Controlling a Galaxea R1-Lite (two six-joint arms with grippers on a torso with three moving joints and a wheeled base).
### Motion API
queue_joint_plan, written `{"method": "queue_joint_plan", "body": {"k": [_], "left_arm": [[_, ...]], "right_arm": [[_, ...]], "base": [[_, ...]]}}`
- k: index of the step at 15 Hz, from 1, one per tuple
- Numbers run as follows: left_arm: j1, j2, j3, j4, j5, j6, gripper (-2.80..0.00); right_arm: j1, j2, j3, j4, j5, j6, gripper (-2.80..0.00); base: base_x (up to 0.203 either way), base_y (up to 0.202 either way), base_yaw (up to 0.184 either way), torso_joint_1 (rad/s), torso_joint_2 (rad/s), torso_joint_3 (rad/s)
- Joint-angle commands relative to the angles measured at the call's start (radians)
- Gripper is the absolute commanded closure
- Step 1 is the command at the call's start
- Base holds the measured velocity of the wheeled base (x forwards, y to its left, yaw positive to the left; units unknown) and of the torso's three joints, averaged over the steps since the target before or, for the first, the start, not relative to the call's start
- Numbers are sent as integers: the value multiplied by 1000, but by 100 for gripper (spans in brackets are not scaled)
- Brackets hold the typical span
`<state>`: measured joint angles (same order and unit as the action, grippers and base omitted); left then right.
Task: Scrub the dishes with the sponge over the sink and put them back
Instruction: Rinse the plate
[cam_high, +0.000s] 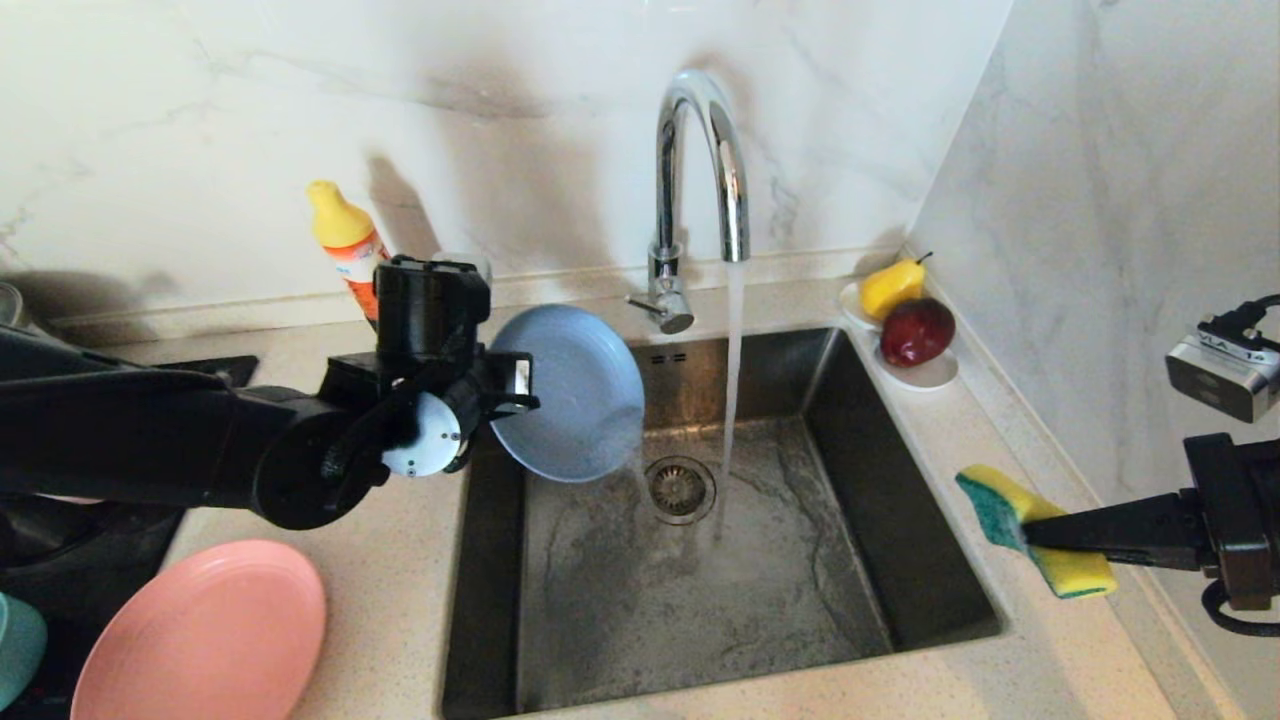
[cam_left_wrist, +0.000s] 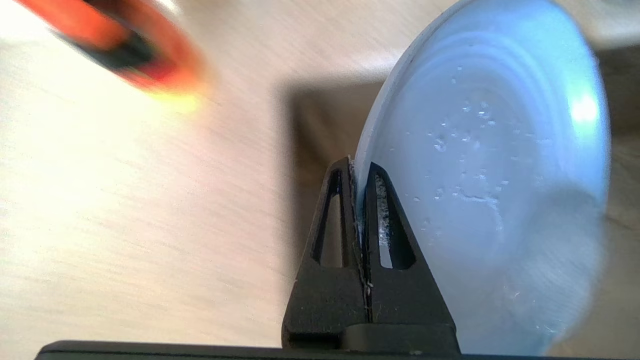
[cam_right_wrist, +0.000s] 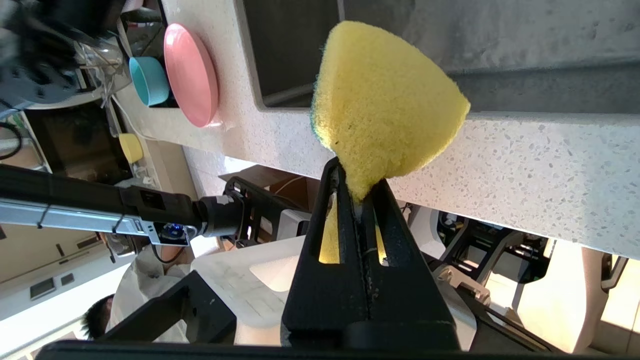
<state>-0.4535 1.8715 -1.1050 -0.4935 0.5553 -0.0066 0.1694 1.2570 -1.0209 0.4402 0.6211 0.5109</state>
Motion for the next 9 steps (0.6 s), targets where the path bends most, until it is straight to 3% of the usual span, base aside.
{"method": "queue_joint_plan", "body": {"k": [1,5,9], "left_arm": [[39,-41,8,-33,58,83,0],[53,-70,30,-127,77,167,0],[53,-99,84,-171,77,187,0]], "right_arm": [[4,-5,12,3,3,3,0],[4,-8,22,3,3,3,0],[12,-11,49,3,5,3,0]], "base": [[0,0,0,0,0,0],[0,0,0,0,0,0],[0,0,0,0,0,0]]}}
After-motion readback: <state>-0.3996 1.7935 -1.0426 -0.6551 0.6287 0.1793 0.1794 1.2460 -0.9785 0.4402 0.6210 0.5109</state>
